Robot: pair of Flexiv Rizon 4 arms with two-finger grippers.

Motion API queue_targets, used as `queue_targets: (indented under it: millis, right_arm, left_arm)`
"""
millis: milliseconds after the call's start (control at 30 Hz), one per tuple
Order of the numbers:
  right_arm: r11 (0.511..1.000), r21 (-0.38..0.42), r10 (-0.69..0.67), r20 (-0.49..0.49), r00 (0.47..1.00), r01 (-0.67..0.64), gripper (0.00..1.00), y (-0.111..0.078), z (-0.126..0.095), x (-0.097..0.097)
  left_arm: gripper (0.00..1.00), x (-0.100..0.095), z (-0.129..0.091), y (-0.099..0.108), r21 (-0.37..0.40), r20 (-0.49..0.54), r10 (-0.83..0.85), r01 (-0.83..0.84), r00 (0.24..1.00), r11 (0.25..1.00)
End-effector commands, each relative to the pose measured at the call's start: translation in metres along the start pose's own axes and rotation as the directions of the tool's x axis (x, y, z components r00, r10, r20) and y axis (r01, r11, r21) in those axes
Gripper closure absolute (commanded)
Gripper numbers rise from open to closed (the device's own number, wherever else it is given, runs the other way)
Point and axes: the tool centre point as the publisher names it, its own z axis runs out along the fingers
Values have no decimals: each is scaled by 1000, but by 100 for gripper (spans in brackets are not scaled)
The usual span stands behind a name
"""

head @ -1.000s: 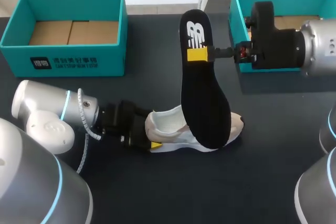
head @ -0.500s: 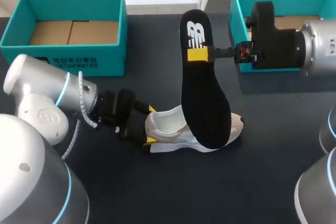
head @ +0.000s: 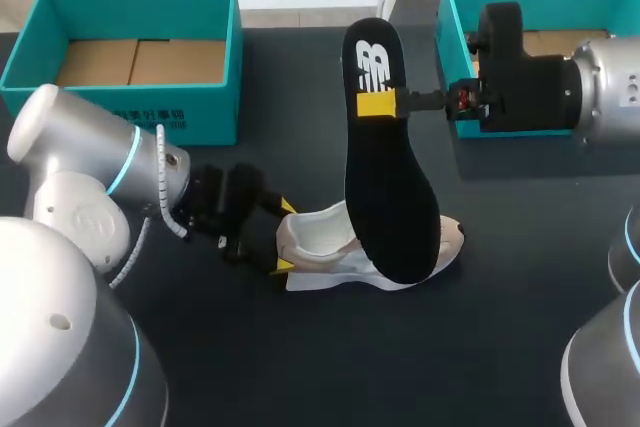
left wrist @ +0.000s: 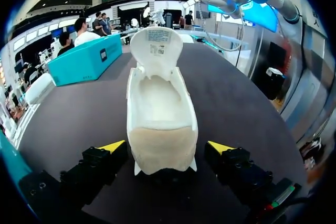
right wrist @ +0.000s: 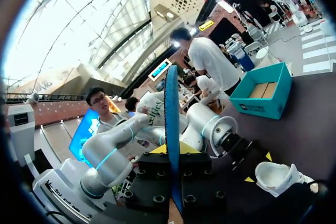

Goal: Take the shoe out of the shoebox, open the shoe tongue, remove and reinsert the insole, then place the shoe into the shoebox

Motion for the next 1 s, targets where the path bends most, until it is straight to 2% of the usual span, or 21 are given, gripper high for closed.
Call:
queue_targets:
  millis: [33,200,300,367,467,500,833,1000]
  right_arm:
    - [1000,0,2,3,1000,-2,100,0,4,0]
    - [1000,0,2,3,1000,-2,100,0,4,0]
    - [1000,0,2,3,1000,-2,100,0,4,0]
    - [1000,0,2,3,1000,-2,100,0,4,0]
    - [1000,0,2,3,1000,-2,100,0,4,0]
    - [1000,0,2,3,1000,-2,100,0,4,0]
    - [1000,0,2,3,1000,-2,100,0,4,0]
    - [1000,0,2,3,1000,-2,100,0,4,0]
  left_arm:
    - [0,8,-15,-16,-170,52,3,6,999,986]
    - [0,11,-24,-22,-235,77,-10,28,997,971]
    - [0,11,-25,-26,-337,82,-48,73,995,939]
    - [0,10,-24,-28,-425,133,-60,112,989,898]
    - [0,10,-23,-29,-497,138,-74,134,988,857]
    - [0,10,-23,-31,-523,178,-47,135,983,842]
    - [0,10,-23,-31,-523,178,-47,135,983,842]
    - [0,9,-28,-36,-608,173,-60,155,983,779]
